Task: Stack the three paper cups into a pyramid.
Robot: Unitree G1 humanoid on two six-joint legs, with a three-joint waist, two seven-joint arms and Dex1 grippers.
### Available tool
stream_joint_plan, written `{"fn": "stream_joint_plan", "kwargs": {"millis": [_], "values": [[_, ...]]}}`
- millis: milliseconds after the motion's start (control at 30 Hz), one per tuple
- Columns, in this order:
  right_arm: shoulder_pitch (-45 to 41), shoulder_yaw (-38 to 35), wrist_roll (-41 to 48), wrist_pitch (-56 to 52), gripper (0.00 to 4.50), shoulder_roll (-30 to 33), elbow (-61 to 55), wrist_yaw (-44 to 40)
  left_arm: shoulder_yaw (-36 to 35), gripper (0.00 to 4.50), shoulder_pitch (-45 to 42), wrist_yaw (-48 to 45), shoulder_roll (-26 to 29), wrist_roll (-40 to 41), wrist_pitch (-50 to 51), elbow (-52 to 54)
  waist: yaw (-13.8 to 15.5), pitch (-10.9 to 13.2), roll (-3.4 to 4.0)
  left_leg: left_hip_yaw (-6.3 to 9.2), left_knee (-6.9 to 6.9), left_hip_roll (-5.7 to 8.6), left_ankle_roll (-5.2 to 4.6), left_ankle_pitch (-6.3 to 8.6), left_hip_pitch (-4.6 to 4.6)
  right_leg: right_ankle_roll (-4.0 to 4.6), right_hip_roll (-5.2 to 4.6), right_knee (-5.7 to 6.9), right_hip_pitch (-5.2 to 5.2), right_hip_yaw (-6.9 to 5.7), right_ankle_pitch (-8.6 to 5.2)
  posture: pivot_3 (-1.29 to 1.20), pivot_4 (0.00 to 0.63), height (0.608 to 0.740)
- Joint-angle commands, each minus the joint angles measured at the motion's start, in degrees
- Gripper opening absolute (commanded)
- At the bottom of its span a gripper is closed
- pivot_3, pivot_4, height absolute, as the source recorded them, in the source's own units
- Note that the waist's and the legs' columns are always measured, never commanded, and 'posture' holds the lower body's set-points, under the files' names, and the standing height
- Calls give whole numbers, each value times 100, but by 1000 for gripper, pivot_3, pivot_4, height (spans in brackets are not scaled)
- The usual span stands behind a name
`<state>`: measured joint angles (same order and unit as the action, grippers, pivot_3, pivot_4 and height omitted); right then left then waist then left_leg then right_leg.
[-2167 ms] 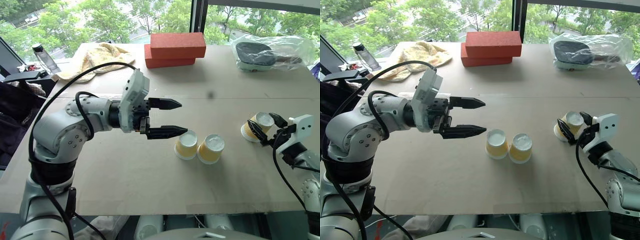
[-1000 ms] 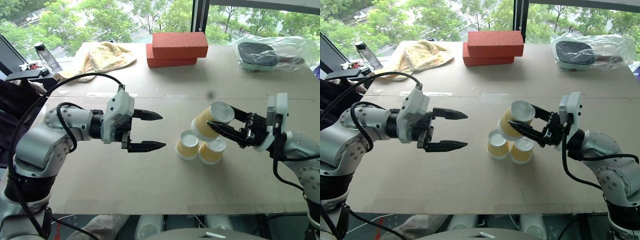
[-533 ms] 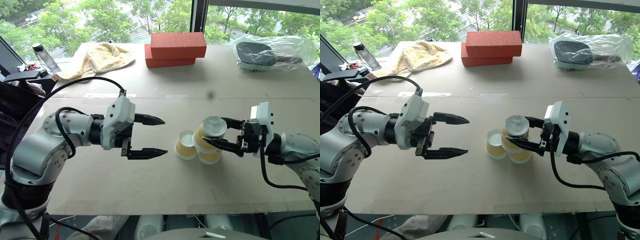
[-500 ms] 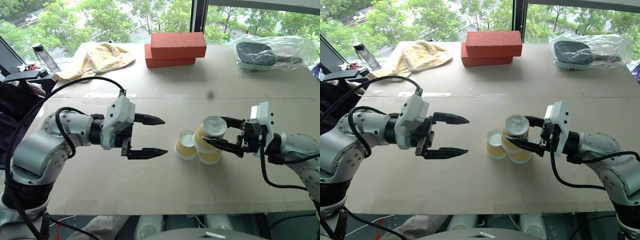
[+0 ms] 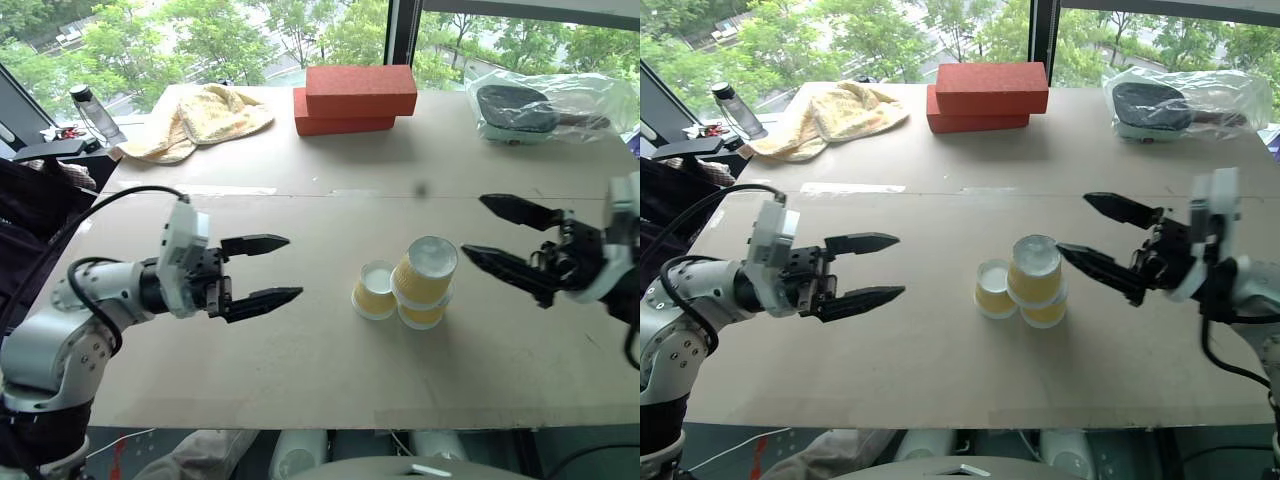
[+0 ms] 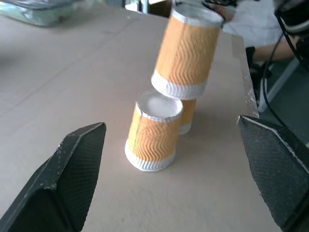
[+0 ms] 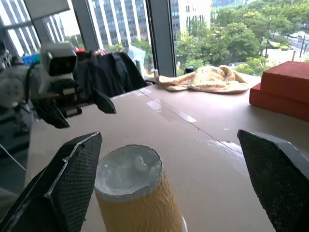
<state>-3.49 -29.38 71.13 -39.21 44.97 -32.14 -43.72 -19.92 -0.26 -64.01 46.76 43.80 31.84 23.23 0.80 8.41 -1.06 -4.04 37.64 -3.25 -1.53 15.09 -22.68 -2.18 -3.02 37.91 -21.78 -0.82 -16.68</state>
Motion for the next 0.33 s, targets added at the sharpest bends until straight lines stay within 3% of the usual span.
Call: {"fn": "stream_joint_plan", "kwargs": {"millis": [33,233,333], "values": [[552,-416,-158,99,4440,32,428,-568,70,4500,463,233,-242,-379,-369,55,-2,-3,-5,0,0,0,-3,2,6,0,-1,-1,8,0,0,0,150,730],[970,645,-2863,2202,4440,-541,2337,-1181,1030,4500,836,1574,-864,-1962,-892,-367,-6,-14,-15,-6,1,7,-7,4,23,2,-1,6,16,9,1,0,150,730],[1007,1212,-3925,3475,4440,-729,3380,-1631,1408,4500,1044,1711,-1156,-2522,-1681,-486,-17,-15,-14,-14,1,9,-8,4,28,2,3,7,16,17,1,0,150,730]]}}
